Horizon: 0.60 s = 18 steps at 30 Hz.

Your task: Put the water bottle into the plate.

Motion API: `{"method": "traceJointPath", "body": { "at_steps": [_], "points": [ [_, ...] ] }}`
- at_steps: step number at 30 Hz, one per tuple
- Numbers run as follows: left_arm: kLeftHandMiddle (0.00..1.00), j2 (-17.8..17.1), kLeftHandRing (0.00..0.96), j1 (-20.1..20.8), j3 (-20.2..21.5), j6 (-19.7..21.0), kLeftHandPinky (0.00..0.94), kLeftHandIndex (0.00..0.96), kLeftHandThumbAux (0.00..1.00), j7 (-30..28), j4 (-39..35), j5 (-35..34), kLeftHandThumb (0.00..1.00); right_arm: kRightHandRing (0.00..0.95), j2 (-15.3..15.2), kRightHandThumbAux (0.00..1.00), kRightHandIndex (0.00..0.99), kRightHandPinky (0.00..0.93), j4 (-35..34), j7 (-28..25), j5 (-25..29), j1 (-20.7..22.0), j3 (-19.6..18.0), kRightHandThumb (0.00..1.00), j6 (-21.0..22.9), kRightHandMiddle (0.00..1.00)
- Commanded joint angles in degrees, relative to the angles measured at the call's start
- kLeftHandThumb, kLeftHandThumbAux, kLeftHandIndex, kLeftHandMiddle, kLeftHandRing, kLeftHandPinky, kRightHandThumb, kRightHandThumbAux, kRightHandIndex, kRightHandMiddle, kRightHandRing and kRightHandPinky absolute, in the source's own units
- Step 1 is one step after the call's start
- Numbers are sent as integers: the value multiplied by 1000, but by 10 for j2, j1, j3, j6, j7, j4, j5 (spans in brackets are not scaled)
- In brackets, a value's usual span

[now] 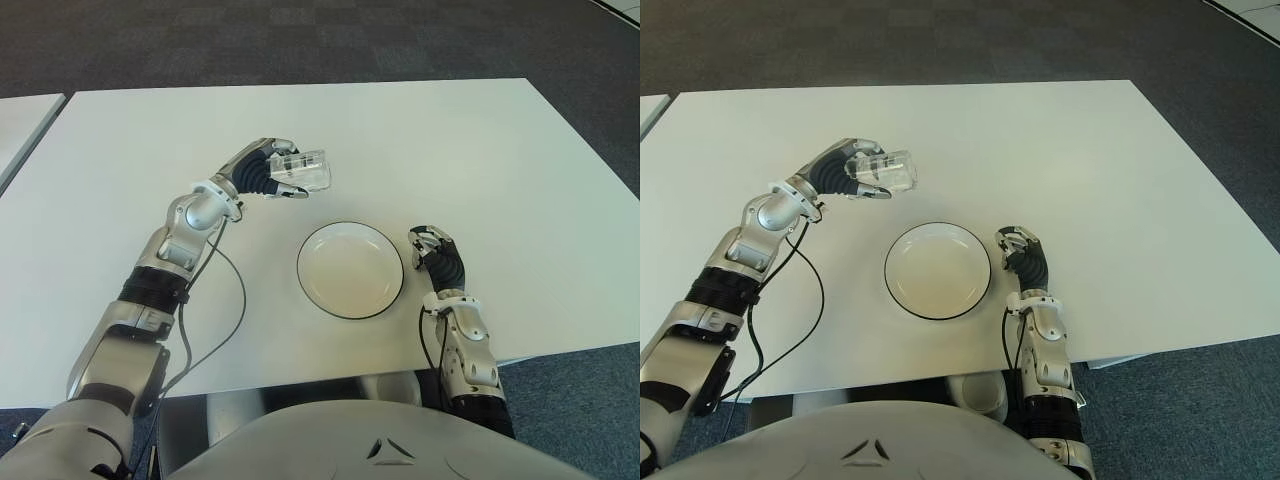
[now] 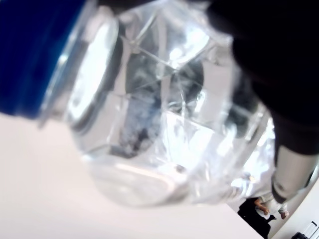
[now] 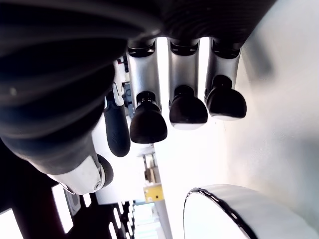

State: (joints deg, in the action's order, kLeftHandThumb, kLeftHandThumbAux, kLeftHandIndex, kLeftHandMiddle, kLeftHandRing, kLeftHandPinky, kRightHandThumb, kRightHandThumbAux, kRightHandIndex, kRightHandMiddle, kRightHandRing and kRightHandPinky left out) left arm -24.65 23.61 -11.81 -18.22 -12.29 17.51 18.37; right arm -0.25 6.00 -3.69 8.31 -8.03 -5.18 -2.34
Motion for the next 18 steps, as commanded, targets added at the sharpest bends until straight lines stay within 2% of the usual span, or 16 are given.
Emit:
{"method": "traceJointPath", "body": {
  "at_steps": [1,11,18],
  "points": [
    [529,11,875,-15,-15,10,824,396,670,-12,-44,12,852,848,5,733,436,825,24,0,1,-16,0,700,19,851],
    [528,16,867,-29,-64,-11,804,396,670,-35,-99,46,852,845,4,734,436,817,24,-1,-1,-15,0,699,15,849],
    [528,18,861,-29,-94,-21,800,396,670,-67,-111,53,852,846,3,734,436,821,21,0,-2,-16,1,700,18,849]
  ]
}}
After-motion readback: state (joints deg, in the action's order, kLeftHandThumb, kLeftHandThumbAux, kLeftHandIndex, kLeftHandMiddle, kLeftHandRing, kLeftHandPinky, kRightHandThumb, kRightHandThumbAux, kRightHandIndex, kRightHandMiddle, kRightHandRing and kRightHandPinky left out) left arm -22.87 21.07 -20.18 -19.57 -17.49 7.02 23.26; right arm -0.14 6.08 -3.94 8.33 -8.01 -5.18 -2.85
